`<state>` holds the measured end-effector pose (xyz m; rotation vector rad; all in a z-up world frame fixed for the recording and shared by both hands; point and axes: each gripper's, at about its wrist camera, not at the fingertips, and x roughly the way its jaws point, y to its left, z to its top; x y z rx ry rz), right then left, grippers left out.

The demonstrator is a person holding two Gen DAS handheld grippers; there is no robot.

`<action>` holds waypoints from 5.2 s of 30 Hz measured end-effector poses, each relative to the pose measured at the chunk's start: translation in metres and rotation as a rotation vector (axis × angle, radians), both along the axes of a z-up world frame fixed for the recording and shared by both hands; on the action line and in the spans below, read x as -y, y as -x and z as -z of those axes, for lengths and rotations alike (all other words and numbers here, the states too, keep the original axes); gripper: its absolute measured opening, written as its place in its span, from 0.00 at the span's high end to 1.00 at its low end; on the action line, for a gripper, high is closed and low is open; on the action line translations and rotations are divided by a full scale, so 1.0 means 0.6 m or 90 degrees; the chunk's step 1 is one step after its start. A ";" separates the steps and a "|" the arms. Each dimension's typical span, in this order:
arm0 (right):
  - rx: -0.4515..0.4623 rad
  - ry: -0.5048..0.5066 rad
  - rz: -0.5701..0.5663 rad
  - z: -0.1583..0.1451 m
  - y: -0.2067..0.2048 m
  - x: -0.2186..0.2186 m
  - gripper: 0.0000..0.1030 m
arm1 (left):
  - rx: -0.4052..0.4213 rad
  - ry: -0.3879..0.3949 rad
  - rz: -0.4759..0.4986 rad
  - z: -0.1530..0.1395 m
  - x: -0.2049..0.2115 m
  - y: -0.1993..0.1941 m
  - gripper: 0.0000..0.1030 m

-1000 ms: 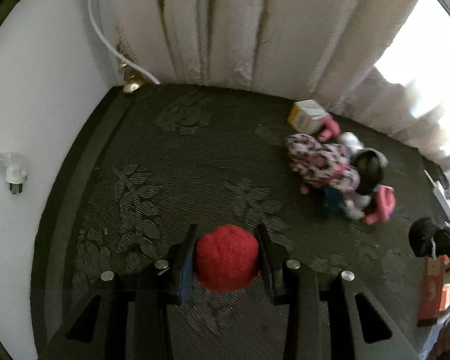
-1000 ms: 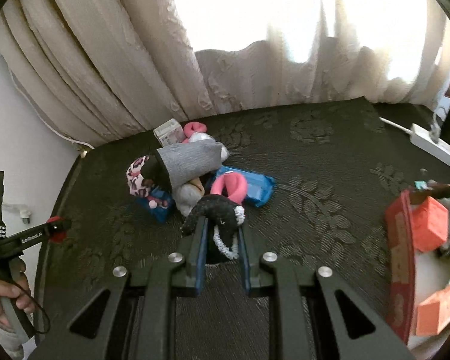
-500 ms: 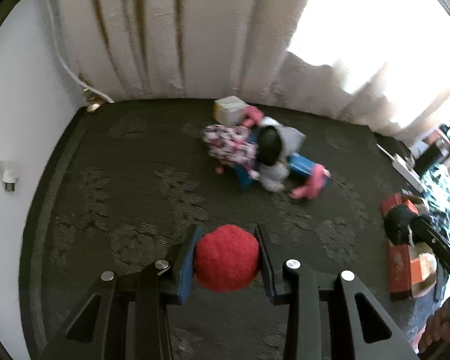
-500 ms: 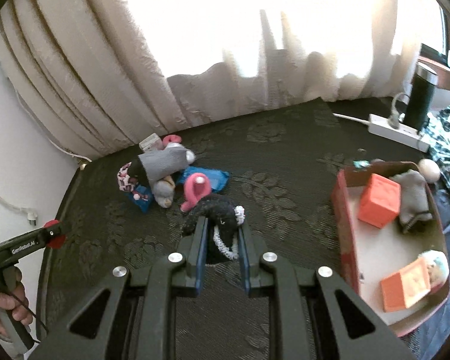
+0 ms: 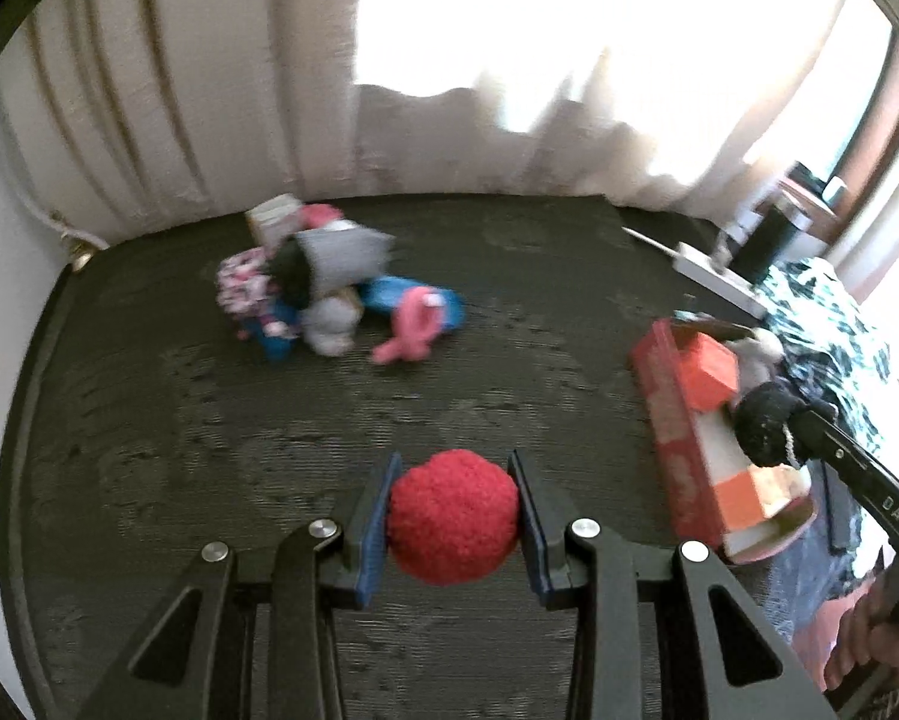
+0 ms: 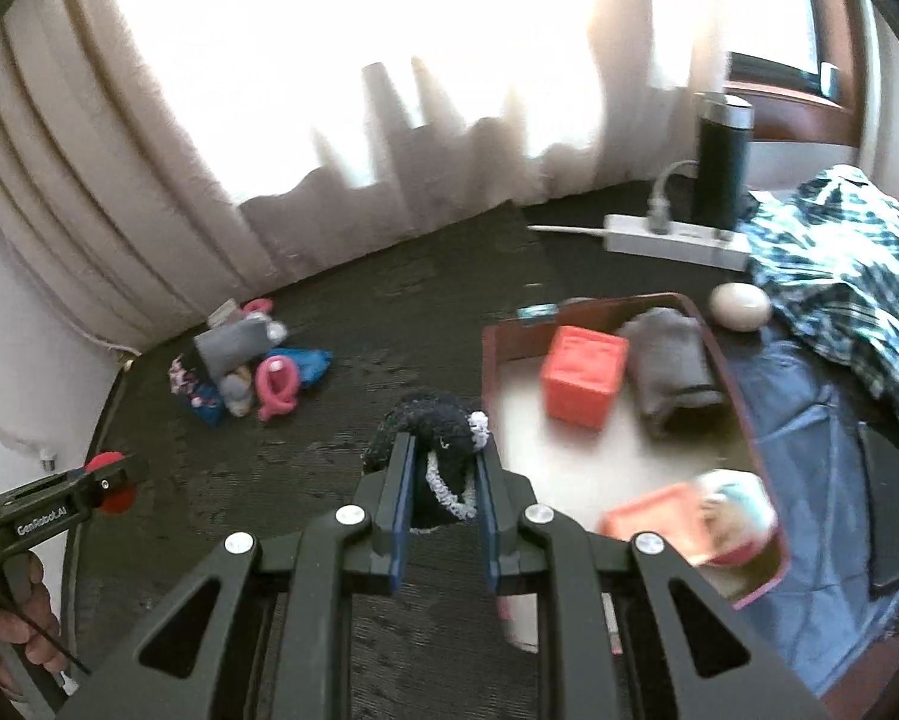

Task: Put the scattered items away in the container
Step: 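Carry the red ball and black sock into the red box and open both grippers, then withdraw both grippers from the box back toward the toy pile, then grasp the pink-leopard plush with the left gripper while the right gripper grasps the pink ring toy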

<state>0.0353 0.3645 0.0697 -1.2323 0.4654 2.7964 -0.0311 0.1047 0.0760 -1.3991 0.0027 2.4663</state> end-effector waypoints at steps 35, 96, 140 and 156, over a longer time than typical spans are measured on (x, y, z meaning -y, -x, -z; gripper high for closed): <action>-0.013 -0.014 -0.026 -0.006 -0.023 -0.189 0.80 | -0.041 -0.001 0.133 -0.015 -0.351 -0.044 0.63; 0.029 -0.010 -0.107 0.006 0.024 -0.006 0.28 | 0.038 -0.005 -0.049 0.028 -0.098 -0.022 0.22; 0.112 -0.009 -0.109 0.078 0.157 0.248 0.27 | 0.077 -0.015 -0.153 0.102 0.238 0.166 0.22; 0.161 0.010 -0.094 0.138 0.238 0.256 0.27 | 0.081 0.023 -0.072 0.161 0.233 0.307 0.22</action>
